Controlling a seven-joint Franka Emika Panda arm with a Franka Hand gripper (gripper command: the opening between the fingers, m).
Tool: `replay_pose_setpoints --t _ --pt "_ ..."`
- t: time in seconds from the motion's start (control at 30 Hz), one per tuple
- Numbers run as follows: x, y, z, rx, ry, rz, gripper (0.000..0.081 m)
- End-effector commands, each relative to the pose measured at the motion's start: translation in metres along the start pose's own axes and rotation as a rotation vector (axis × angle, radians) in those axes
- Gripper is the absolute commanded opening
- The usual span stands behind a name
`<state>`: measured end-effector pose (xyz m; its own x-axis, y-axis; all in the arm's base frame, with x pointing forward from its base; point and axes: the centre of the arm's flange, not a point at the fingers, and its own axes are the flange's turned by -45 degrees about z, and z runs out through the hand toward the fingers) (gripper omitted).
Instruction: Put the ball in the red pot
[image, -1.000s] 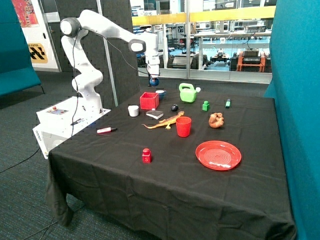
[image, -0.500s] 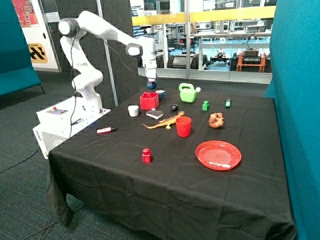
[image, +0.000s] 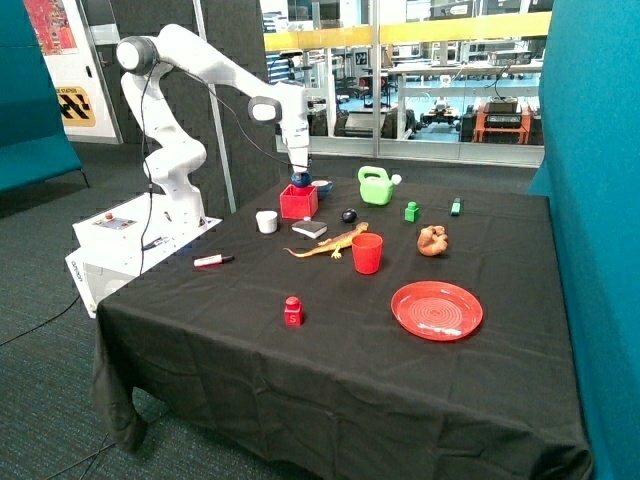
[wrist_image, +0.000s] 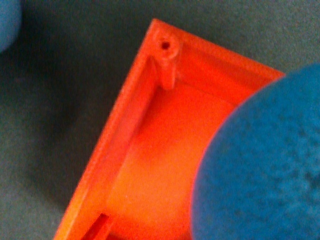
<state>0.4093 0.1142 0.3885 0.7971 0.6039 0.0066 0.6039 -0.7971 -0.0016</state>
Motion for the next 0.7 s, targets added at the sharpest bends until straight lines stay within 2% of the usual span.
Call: replay_pose_setpoints --t 0.0,0.37,0.67 --pt "0.002 0.005 0.016 -0.0017 -0.0066 0.028 0.0" --pt "-0.017 0.0 0.029 -0.0018 -0.0066 0.042 0.0" --pt "-0.018 -0.001 0.033 -0.0018 -0.0066 0.047 0.0"
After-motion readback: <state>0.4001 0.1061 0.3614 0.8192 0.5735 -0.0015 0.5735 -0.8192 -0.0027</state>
